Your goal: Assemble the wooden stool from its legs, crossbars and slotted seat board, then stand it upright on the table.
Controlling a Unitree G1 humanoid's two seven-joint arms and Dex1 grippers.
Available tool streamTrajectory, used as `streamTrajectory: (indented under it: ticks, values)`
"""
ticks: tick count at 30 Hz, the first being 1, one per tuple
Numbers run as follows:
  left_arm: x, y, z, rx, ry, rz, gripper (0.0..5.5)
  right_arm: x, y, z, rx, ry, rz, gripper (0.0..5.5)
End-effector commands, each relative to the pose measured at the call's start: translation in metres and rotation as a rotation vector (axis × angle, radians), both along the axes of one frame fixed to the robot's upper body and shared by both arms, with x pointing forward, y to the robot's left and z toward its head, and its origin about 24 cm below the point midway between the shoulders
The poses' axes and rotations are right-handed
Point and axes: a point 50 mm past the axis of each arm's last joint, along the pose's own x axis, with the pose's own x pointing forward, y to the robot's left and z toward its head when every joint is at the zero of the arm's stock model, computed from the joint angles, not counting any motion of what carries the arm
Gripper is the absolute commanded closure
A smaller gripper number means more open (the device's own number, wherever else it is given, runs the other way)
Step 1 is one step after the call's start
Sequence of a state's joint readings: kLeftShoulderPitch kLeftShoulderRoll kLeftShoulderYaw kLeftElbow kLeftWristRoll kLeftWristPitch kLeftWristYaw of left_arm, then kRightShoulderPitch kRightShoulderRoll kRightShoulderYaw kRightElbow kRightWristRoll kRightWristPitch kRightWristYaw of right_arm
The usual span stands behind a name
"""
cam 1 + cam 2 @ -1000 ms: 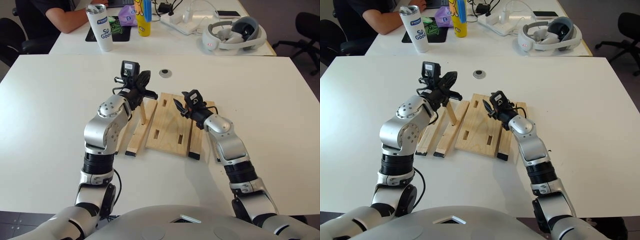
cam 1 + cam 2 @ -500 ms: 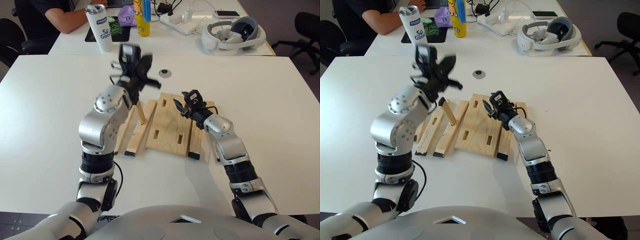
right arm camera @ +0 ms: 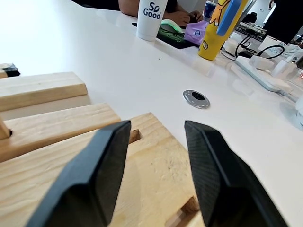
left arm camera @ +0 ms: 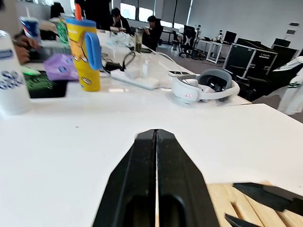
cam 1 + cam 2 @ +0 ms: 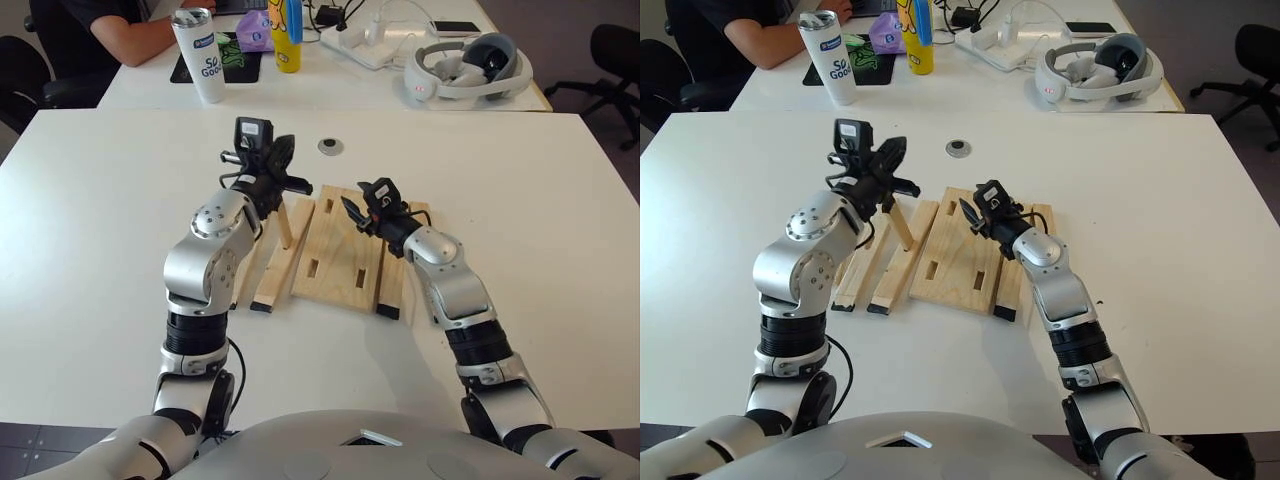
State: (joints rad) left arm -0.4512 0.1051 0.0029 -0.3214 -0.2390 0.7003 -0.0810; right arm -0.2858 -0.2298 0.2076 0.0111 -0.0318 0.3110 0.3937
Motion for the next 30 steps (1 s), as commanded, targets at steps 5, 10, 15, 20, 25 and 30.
streamTrajectory:
  ticks: [5, 10, 15, 20, 25, 30]
  values:
    - [-0.026, 0.056, 0.029, 0.104, 0.017, 0.033, 4.7, -0.01, -0.02, -0.003, 0.007, -0.008, -0.121, 3.4]
    - [-0.061, 0.07, -0.015, 0.186, 0.339, -0.096, 3.95, -0.017, -0.035, -0.002, 0.026, -0.018, -0.222, 3.4]
    - [-0.08, 0.068, -0.028, 0.222, 0.504, -0.187, 3.17, -0.016, -0.049, 0.007, 0.052, -0.068, -0.335, 3.4]
    - [-0.086, 0.057, -0.035, 0.234, 0.586, -0.274, 2.45, -0.012, -0.074, 0.025, 0.073, -0.167, -0.518, 3.4]
    - [-0.095, 0.045, -0.054, 0.192, 0.656, -0.297, 2.3, -0.009, -0.081, 0.034, 0.103, -0.195, -0.553, 3.4]
    - [-0.103, 0.033, -0.076, 0.175, 0.711, -0.258, 2.3, -0.002, -0.07, 0.034, 0.096, -0.181, -0.484, 3.4]
